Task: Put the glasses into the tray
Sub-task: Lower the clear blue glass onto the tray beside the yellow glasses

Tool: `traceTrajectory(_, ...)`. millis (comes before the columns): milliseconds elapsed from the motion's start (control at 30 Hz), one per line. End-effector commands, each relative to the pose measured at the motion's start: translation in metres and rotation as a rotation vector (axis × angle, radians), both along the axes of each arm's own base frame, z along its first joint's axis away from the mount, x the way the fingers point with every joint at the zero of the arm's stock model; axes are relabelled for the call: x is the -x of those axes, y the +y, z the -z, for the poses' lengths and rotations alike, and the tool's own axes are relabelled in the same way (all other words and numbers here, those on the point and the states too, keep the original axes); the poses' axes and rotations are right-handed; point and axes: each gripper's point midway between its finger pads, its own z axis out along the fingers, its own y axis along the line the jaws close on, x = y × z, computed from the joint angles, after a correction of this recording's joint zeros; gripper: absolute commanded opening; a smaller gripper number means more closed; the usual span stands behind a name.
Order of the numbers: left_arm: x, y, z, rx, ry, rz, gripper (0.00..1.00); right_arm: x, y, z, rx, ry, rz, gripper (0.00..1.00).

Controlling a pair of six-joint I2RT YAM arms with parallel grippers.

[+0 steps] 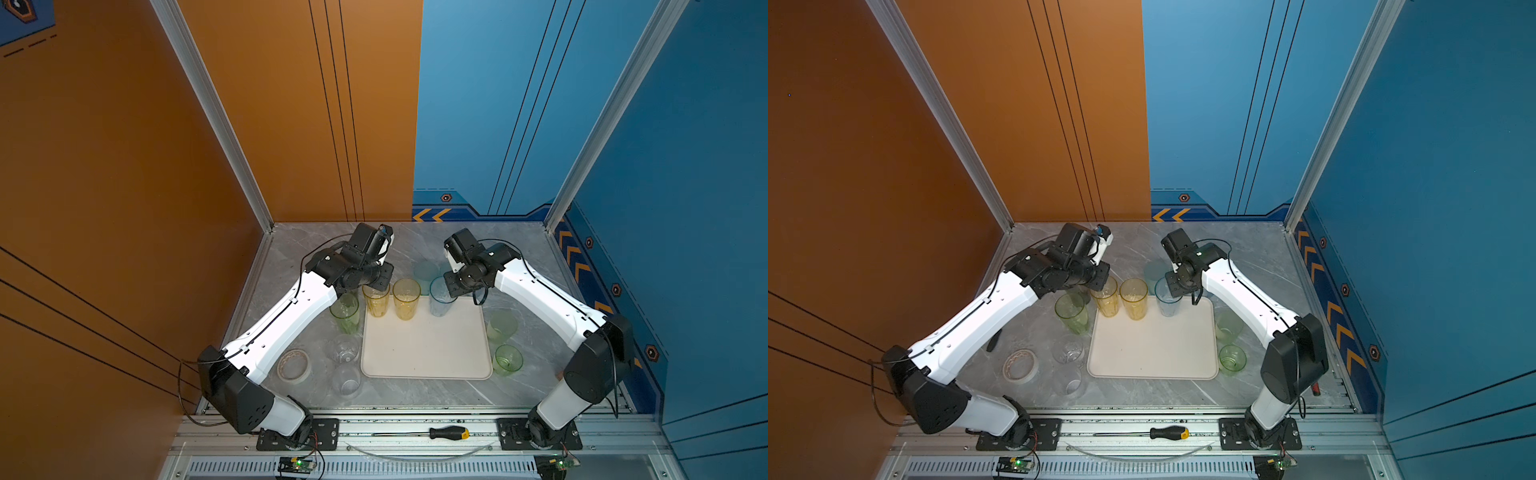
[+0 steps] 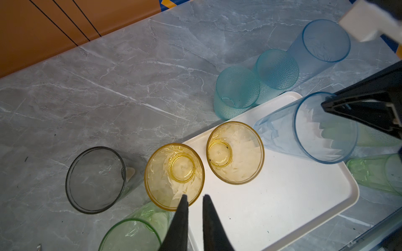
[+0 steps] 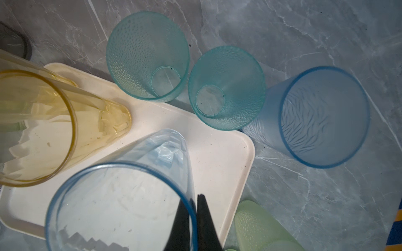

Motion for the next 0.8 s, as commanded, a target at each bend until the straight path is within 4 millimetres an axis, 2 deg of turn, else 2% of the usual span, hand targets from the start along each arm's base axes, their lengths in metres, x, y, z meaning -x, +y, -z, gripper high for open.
traceTrajectory(0,0.003,0.008,-0.001,-0.023,-0.004,-0.007,0.16,-0.006,0.01,0.002,-0.044,-0.004,0.011,0.0)
traceTrajectory(300,0.0,0.01,0.0,-0.021,0.0,-0.012,0.16,-0.012,0.015,0.011,-0.039,0.019,0.0,0.0)
traceTrajectory(767,-0.001,0.012,0.003,-0.023,0.011,-0.015,0.16,-0.021,0.013,0.023,-0.033,0.035,0.015,0.0)
